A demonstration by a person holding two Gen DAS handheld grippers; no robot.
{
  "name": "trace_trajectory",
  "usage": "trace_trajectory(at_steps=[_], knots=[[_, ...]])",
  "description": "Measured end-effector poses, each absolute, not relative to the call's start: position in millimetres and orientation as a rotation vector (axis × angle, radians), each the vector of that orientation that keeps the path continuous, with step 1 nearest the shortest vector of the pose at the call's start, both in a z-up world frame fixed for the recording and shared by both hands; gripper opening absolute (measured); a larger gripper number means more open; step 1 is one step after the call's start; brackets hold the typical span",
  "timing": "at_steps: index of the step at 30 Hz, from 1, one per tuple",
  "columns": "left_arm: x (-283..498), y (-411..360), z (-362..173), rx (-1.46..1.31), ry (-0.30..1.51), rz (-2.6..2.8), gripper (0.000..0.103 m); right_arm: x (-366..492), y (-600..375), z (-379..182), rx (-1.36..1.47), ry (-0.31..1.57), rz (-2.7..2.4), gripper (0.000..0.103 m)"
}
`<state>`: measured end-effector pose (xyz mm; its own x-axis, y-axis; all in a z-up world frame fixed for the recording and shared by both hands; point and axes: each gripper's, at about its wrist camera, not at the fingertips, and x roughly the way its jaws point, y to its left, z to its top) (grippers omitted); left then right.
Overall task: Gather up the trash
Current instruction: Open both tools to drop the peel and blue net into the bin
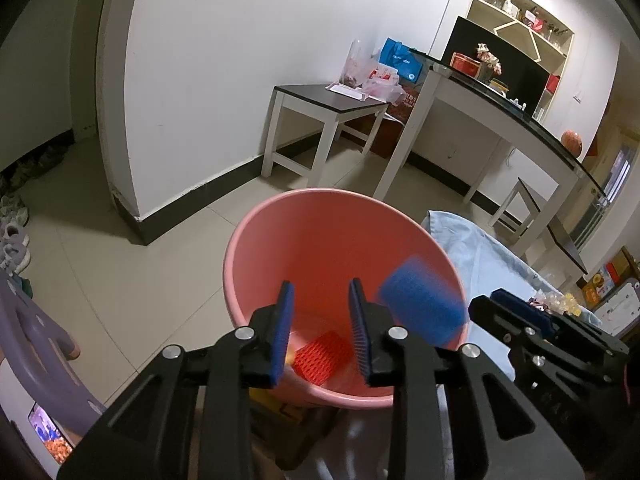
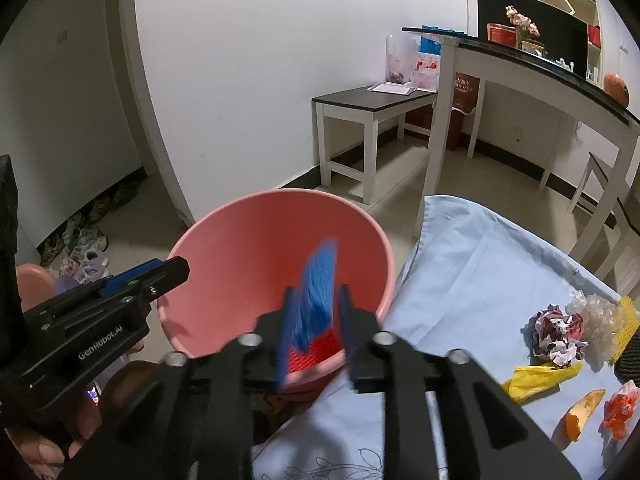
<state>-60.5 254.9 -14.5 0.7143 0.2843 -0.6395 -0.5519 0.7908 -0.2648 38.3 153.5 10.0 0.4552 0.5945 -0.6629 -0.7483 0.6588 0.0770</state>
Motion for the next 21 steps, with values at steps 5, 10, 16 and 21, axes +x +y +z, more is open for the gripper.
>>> trace_trajectory(at_steps=[5, 10, 16, 21], knots=[[-61, 253, -13, -0.459, 0.617, 0.481, 0.028, 36, 147, 13, -0.234, 0.702, 0.838, 0.031], [-63, 252, -9, -0.447, 0.611, 0.479, 0.028, 33, 138, 16, -0.219, 0.697, 0.836, 0.031], [-63, 243, -3, -0.432, 0.606, 0.466, 0.028, 31, 119, 22, -0.194, 0.695, 0.825, 0.032], [-65, 232, 7, -0.412, 0.597, 0.443, 0.028, 28, 100, 29, -0.17, 0.691, 0.819, 0.033]])
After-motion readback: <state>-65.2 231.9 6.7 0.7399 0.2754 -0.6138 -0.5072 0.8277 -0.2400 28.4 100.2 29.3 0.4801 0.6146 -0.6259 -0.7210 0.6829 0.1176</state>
